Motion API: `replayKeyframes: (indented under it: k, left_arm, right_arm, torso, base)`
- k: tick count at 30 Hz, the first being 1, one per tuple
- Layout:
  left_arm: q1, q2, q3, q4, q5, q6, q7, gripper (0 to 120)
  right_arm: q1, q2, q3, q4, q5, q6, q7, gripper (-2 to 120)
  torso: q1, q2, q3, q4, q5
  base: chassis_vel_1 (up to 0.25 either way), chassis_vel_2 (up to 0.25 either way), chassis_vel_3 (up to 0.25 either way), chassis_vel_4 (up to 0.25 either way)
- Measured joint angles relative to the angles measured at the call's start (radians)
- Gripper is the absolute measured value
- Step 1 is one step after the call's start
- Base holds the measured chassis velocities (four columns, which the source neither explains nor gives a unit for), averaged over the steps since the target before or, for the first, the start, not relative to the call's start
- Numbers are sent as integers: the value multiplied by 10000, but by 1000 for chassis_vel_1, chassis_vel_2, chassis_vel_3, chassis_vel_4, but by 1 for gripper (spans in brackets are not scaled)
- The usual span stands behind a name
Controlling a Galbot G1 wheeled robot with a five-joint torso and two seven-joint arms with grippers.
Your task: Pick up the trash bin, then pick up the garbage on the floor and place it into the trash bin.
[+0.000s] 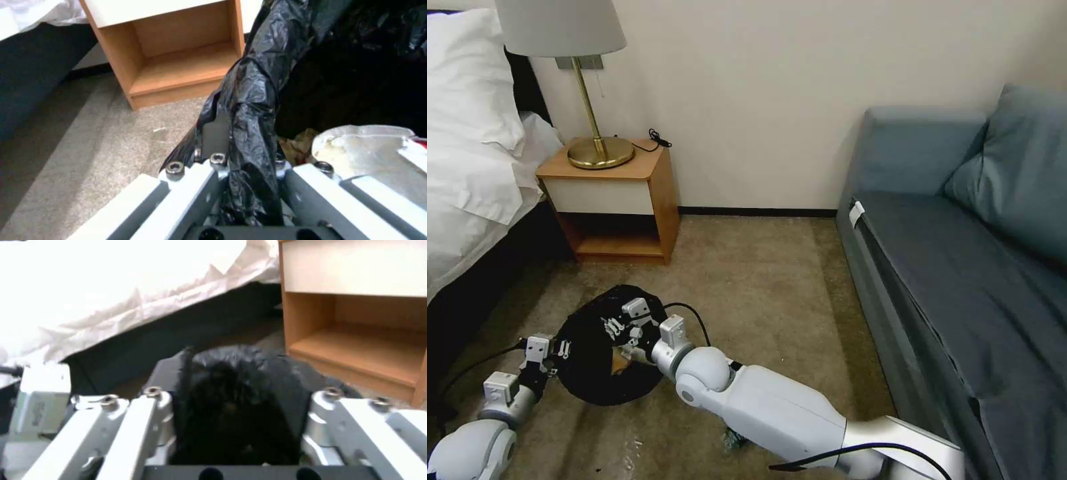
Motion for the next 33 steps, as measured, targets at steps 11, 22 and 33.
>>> replayKeyframes:
  k: [11,22,33]
  left_arm:
    - [179,187,-255,5,-17,-182,81,0]
    - [297,287,-336,204,207,-357,226,0]
    - [425,295,-293,240,682,-340,223,0]
  right_arm:
    - [3,-1594,-45,2140,1070,-1932,1789,90]
    - [9,-4528,-114,4249,3755,-5778,3523,100]
    - [-359,-5410,-230,4637,5244,-7232,3829,100]
  torso:
    - [1,0,-1,-1,3]
    - [0,1,0,-6,1]
    - [0,1,0,0,2]
  base:
    - [0,0,0,0]
    - [0,0,0,0]
    - [0,0,0,0]
